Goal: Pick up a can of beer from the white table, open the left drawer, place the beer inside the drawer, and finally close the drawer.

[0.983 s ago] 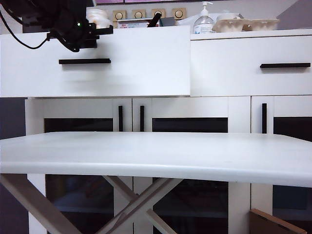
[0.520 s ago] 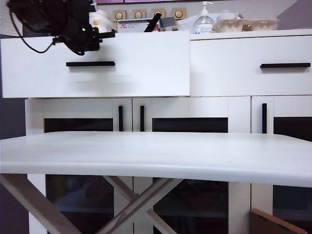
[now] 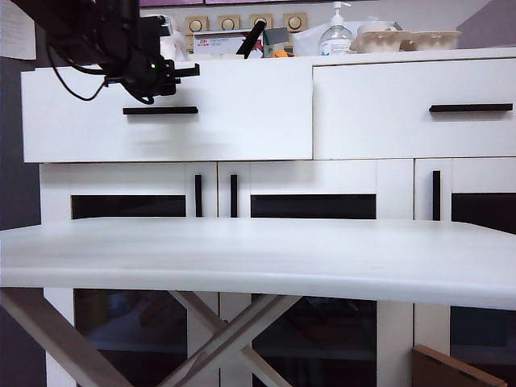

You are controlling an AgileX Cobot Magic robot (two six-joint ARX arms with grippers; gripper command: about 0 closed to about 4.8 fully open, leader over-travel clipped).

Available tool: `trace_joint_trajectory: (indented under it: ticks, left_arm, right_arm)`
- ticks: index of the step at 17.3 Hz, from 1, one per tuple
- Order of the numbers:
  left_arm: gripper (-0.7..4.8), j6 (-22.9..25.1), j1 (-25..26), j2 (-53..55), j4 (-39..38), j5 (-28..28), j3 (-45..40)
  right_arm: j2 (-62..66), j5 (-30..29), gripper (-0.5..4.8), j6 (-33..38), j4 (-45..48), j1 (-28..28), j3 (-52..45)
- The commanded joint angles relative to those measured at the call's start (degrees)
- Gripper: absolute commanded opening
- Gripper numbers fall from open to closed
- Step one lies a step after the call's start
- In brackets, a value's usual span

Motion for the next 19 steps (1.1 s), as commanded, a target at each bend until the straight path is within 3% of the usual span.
trace_joint_trajectory:
  ticks: [1,5,10,12,15,19]
  left_arm:
    - [-0.06,-0.2,0.2,4.9,-3.4,0.5,9.2]
    - [-0.06,-0.2,0.3,10.3,-7.6,1.4,18.0]
    - [-0.06,0.5,0.7,10.0,-10.1,1.8,18.9]
    - [-0.06,0.6,0.7,6.8,-14.0,2.7,18.9]
    - [-0.06,1.6,1.1,-0.8,-19.9,7.9,18.9]
    - [-0.06,1.3,1.1,-12.9,-34.2,8.2,18.9]
  right_arm:
    - [-0.3,0.0,-0.01,0.2,1.0,0.0,0.3]
    - [-0.3,0.1,-0.01,0.2,1.0,0.0,0.3]
    - [-0.3,0.3,-0.01,0.2,1.0,0.0,0.3]
    - [-1.7,1.8,-0.01,0.0,1.0,0.0,0.3]
    - [-7.3,10.7,-0.01,-2.7,0.0,0.0,0.3]
    - [-13.1,10.6,-0.01,-5.4,-5.4,-2.5,0.2]
